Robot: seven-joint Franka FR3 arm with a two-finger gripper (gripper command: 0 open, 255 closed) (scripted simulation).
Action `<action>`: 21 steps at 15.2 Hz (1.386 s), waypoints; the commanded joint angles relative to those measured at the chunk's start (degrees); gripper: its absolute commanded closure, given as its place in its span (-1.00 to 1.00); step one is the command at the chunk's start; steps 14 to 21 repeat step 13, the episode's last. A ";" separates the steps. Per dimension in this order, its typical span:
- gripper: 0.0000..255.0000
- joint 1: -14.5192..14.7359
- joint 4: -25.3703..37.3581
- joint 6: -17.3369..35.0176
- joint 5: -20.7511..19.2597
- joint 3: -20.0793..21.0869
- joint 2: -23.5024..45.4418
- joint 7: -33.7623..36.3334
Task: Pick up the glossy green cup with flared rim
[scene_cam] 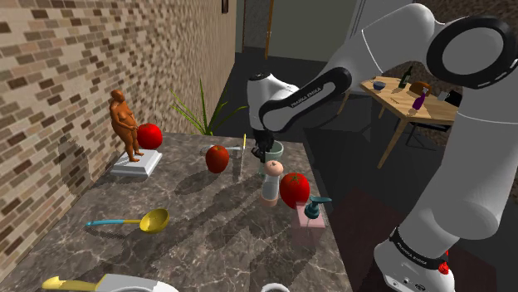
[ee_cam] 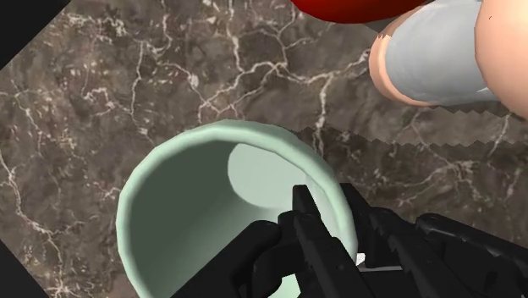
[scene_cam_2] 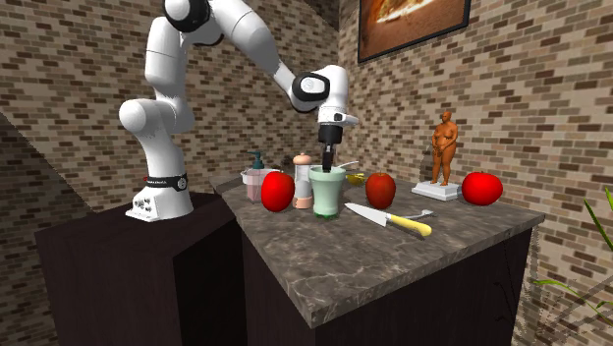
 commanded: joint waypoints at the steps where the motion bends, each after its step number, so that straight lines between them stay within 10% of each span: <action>1: 1.00 -0.06 0.37 -1.26 0.38 0.10 -0.96 -0.42; 21: 1.00 -0.19 3.09 -8.05 2.09 0.50 -5.25 -2.35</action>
